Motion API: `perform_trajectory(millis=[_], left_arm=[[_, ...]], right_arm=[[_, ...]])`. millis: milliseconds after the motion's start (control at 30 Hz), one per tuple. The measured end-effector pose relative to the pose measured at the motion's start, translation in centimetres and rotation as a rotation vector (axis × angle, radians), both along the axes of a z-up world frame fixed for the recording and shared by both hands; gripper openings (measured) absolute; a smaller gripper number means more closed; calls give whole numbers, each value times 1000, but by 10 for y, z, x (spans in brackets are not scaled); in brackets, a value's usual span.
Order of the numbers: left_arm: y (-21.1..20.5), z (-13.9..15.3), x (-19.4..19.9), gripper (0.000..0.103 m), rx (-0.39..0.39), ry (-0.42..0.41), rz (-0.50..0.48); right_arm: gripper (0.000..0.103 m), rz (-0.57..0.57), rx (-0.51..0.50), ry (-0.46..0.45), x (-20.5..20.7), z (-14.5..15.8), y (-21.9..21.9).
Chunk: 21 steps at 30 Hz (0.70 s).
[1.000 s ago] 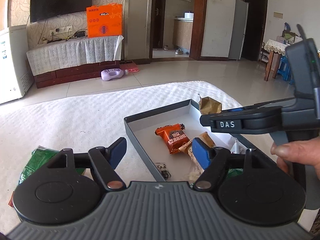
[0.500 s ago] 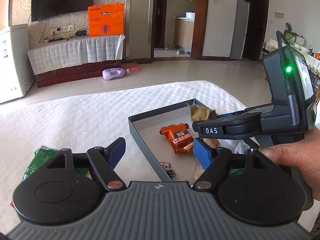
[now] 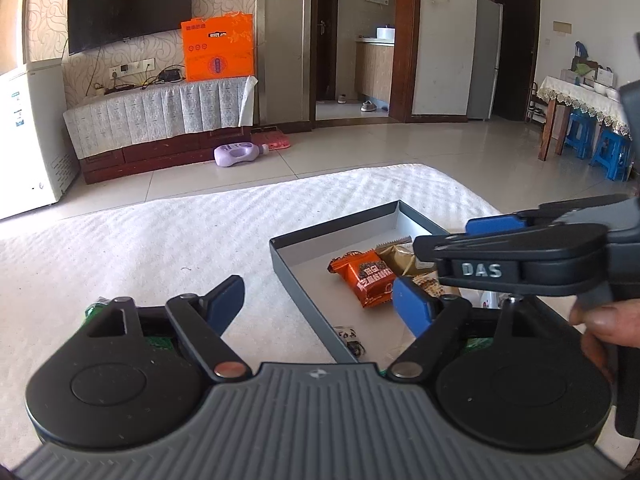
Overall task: Organize snacks
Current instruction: 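Move both tools back toward the green chip bag and candy bar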
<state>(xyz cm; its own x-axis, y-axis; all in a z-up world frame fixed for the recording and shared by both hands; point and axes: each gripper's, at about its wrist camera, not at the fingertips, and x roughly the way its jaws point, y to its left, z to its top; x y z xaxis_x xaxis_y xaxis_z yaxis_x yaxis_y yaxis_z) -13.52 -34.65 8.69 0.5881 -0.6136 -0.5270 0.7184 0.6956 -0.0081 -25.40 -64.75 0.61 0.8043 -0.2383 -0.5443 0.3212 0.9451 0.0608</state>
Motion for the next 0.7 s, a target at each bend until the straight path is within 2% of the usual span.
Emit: perform_trajectory(millis=[200,467,600,700], left_arm=[[17,6,-7,95,9,-42,11],[58,11,-1,98,35,-71,62],[89,9,12,99,86,-82,109],[116,3,29,99,121,-56,150]], right_arm=[[54,-2,71,-65,-14,13,14],[54,-28,222,-152,-32,17,35],[54,-26,255,-187,-36,19,47],[54,13,256,-182,-28,18,57]])
